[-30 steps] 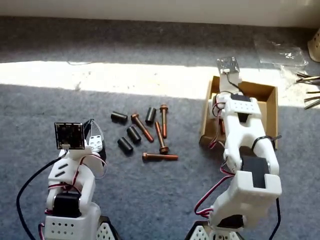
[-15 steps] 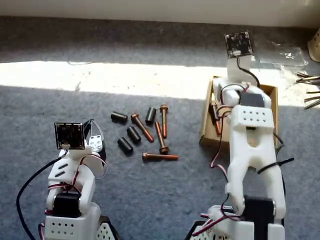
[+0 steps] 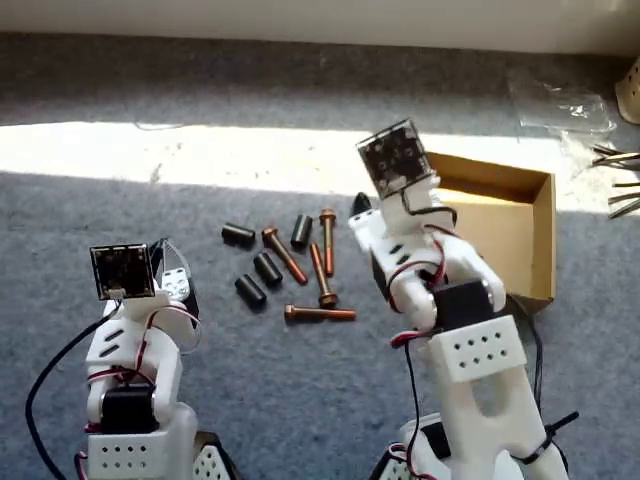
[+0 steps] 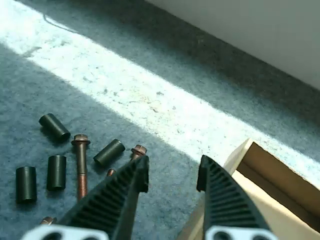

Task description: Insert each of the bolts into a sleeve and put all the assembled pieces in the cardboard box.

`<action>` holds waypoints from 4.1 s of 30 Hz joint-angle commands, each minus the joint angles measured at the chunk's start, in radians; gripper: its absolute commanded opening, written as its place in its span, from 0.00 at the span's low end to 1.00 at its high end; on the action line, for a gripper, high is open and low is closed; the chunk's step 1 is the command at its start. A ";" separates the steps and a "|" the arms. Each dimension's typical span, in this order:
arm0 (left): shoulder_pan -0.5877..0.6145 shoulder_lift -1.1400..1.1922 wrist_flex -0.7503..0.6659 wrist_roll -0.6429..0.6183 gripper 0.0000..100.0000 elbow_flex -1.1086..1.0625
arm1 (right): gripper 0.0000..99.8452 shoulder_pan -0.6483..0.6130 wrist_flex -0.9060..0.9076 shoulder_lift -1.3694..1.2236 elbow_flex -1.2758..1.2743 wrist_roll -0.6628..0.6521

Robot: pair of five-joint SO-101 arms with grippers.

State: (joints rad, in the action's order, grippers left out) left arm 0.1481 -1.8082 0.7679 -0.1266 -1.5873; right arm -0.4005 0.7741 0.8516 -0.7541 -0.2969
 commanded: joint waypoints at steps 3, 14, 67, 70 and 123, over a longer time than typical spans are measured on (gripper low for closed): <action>0.045 -0.007 -0.005 0.005 0.02 0.059 | 0.15 -0.133 -0.008 0.065 -0.036 -0.014; 0.214 -0.007 -0.002 0.000 0.02 0.061 | 0.15 -0.231 -0.041 -0.208 -0.002 -0.012; 0.303 -0.007 -0.003 0.003 0.02 0.047 | 0.15 -0.447 0.510 -1.254 1.024 0.176; 0.300 -0.007 -0.003 0.003 0.02 0.045 | 0.15 -0.447 0.509 -1.257 1.024 0.176; 0.298 -0.007 -0.006 0.005 0.02 0.019 | 0.01 -0.513 0.581 -1.431 1.099 0.299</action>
State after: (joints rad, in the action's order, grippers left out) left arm 0.4396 -1.8082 0.7679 -0.1250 -1.5873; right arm -0.9053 1.2605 -0.5938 0.2570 -0.0008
